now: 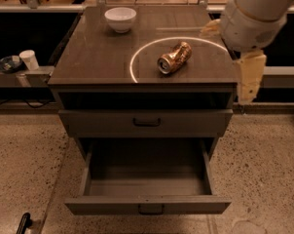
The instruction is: Place orange can into middle drawer
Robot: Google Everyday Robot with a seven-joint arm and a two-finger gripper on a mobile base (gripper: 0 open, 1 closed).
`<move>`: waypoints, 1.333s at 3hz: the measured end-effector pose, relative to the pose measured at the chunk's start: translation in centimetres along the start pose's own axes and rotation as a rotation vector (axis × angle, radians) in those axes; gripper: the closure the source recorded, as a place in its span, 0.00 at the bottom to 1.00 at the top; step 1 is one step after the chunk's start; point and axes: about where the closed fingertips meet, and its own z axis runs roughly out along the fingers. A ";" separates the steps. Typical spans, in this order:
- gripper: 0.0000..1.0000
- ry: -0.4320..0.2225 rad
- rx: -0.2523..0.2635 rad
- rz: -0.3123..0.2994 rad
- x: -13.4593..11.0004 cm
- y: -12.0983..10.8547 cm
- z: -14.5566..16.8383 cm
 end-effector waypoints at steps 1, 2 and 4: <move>0.00 0.056 -0.088 -0.232 -1.9 -3.3 3.2; 0.00 0.077 -0.127 -0.428 -3.9 -6.3 5.8; 0.00 0.099 -0.140 -0.657 -7.1 -11.0 9.9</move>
Offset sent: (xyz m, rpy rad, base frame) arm 0.0899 0.0854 -0.0591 -0.3373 0.1462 0.6135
